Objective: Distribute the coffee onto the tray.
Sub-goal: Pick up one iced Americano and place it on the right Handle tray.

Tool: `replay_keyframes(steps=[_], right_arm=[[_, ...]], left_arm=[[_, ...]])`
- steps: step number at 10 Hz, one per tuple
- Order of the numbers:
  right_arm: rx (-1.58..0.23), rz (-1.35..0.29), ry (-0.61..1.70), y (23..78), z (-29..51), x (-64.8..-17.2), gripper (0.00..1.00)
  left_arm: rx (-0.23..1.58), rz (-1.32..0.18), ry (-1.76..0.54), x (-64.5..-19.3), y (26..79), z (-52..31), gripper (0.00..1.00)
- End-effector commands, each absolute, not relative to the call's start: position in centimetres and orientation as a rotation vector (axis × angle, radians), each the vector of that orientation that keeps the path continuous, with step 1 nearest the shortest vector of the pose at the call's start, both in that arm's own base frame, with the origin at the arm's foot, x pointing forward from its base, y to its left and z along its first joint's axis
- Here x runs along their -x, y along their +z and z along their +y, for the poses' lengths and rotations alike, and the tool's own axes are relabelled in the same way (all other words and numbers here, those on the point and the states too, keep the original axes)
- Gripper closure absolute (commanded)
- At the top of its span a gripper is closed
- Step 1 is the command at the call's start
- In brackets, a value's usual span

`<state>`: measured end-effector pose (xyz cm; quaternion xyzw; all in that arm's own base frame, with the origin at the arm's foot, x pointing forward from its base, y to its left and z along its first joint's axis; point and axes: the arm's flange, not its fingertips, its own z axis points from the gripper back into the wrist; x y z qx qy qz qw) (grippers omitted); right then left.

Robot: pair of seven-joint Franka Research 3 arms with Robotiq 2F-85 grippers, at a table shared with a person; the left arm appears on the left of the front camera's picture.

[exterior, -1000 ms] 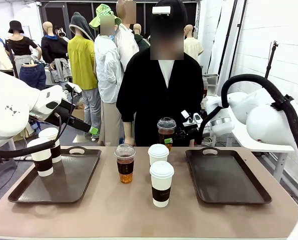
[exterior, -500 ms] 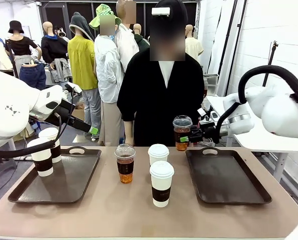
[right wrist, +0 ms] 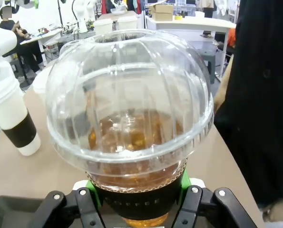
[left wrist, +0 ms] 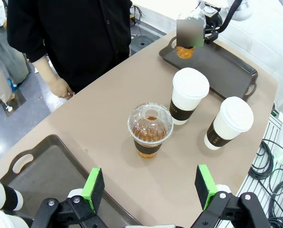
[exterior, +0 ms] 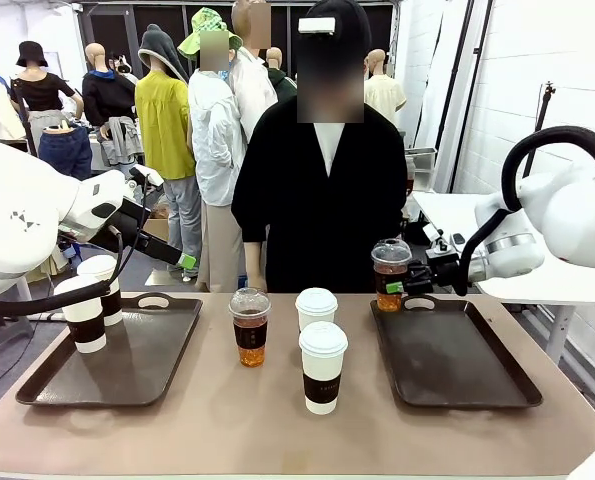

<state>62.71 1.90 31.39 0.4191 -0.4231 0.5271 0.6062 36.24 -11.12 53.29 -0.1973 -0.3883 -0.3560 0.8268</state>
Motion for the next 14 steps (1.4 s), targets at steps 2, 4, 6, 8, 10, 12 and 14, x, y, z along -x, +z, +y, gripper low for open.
replay_keyframes(steps=[2, 4, 6, 8, 10, 12, 14], right_arm=[[-0.981, -1.033, 1.252, 30.3, 1.0, -61.3, 0.33], [-0.982, -1.034, 1.253, 29.1, 0.0, -60.9, 0.33], [-0.967, -1.053, 1.269, 27.9, -0.9, -60.7, 0.33], [-0.977, -1.047, 1.259, 26.9, -1.2, -60.8, 0.33], [-0.982, -1.050, 1.250, 26.1, -1.5, -61.0, 0.33], [-0.981, -1.044, 1.248, 25.8, -1.3, -61.3, 0.33], [-0.979, -1.039, 1.246, 25.5, -1.4, -61.4, 0.33]], left_arm=[[0.425, -0.820, -0.755, -36.3, 53.2, -11.0, 0.00], [0.425, -0.820, -0.755, -36.3, 53.2, -11.0, 0.00], [0.425, -0.820, -0.755, -36.3, 53.2, -11.0, 0.00], [0.425, -0.820, -0.755, -36.3, 53.2, -11.0, 0.00], [0.425, -0.820, -0.755, -36.3, 53.2, -11.0, 0.00], [0.425, -0.820, -0.755, -36.3, 53.2, -11.0, 0.00], [0.425, -0.820, -0.755, -36.3, 53.2, -11.0, 0.00]])
